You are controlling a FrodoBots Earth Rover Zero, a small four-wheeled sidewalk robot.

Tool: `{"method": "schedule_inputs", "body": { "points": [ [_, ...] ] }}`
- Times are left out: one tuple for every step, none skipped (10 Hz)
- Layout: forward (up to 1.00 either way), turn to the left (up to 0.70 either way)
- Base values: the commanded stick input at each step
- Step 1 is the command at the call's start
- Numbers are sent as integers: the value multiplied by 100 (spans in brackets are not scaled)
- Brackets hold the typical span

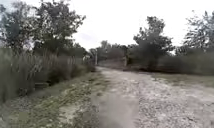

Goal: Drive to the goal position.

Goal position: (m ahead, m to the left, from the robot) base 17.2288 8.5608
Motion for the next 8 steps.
{"method": "schedule_inputs", "body": {
  "points": [
    [70,-35],
    [70,-35],
    [70,-10],
    [70,0],
    [70,0],
    [70,0],
    [70,0],
    [70,0]
  ]
}}
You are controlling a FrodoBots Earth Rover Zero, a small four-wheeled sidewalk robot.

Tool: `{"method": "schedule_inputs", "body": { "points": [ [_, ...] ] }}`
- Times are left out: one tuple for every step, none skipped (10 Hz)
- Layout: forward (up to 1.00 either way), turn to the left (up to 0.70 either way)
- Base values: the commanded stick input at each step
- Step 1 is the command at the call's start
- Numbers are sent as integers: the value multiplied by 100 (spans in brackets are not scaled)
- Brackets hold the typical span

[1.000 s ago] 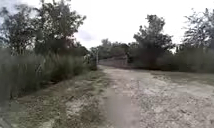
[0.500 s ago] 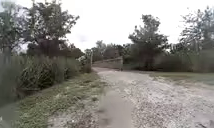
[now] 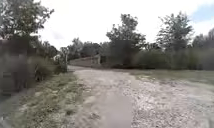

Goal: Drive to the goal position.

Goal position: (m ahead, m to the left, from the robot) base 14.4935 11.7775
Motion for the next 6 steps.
{"method": "schedule_inputs", "body": {
  "points": [
    [70,0],
    [70,0],
    [70,0],
    [70,0],
    [70,0],
    [70,10]
  ]
}}
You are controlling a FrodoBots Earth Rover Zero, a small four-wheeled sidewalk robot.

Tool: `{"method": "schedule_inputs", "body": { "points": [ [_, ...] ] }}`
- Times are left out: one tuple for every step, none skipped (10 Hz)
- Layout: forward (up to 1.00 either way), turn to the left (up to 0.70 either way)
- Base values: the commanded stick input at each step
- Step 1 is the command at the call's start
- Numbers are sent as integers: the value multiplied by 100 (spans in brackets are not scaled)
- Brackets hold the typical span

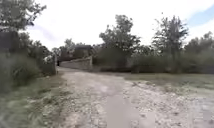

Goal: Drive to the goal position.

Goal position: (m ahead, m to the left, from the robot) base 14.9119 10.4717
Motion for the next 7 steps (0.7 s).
{"method": "schedule_inputs", "body": {
  "points": [
    [70,33],
    [70,35],
    [70,35],
    [70,35],
    [70,35],
    [70,35],
    [70,1]
  ]
}}
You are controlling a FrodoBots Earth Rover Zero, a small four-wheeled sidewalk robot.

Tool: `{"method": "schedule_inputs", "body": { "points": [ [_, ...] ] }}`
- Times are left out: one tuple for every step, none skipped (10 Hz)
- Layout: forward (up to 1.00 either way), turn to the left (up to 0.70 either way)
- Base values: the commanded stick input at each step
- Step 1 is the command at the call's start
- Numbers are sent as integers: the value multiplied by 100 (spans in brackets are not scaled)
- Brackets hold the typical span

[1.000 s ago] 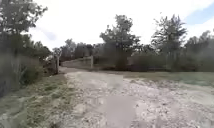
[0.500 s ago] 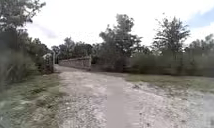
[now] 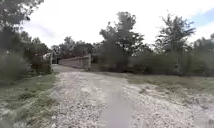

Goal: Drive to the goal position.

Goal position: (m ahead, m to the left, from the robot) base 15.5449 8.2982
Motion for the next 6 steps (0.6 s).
{"method": "schedule_inputs", "body": {
  "points": [
    [70,0],
    [70,0],
    [70,0],
    [70,0],
    [70,0],
    [70,0]
  ]
}}
